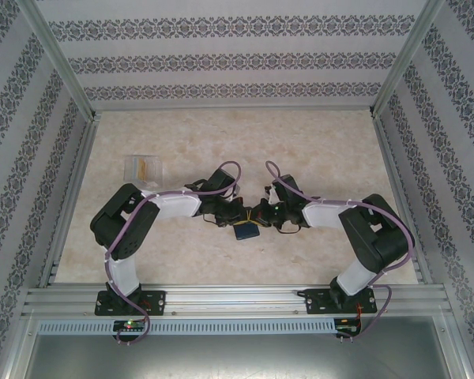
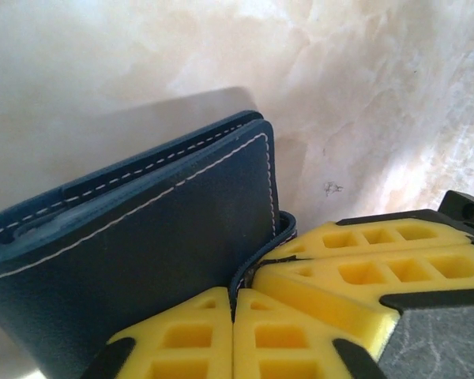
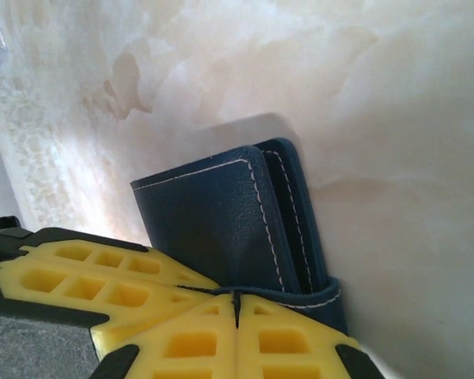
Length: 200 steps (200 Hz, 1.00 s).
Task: Put the credit cards into the card holder
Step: Close the button on the card holder.
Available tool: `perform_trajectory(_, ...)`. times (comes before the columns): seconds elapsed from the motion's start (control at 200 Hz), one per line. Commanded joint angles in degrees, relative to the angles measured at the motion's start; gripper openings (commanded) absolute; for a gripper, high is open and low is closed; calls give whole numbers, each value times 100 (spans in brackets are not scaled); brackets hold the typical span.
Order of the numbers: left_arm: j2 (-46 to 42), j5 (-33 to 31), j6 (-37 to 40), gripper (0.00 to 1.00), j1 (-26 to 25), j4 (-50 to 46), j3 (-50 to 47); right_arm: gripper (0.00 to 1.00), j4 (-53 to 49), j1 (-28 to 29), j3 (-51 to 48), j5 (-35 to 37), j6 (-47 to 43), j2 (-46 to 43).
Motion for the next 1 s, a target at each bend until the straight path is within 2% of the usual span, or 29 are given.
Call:
perform_trajectory(0.0,-62,148,-77,28,-37,185,-244,5,-718,342,-32,896,-226,350)
perform_trajectory(0.045,-156,153,-75,33,-5,203,-262,5,-732,377,-32,960,-201,355)
perform_trajectory(0.145,-432,84,26,34,116,-49,-171,5,-782,408,-29,1084,-204,336)
perform_trajectory(0.26,-843,56,109,45,301,-209,-157,5,-813,424,-20,1128,-241,296)
perform_trajectory(0.355,-1176,56,139,49,462,-320,-183,5,-752,438,3,1056,-252,192)
perform_trajectory(0.44,-1461,10,190,50,623,-503,-209,6,-711,484,71,972,-232,-57)
perform_trajectory(0.684,-2149,-304,612,66,1224,-1336,-343,12,-1344,608,598,1074,-441,-943)
perform_trajectory(0.859,-2702,-509,922,78,1758,-1683,-490,12,-1681,764,943,1128,-635,-720)
perform_trajectory(0.994,-2917,-452,1151,80,2115,-1975,-487,11,-1689,867,1071,1173,-605,-349)
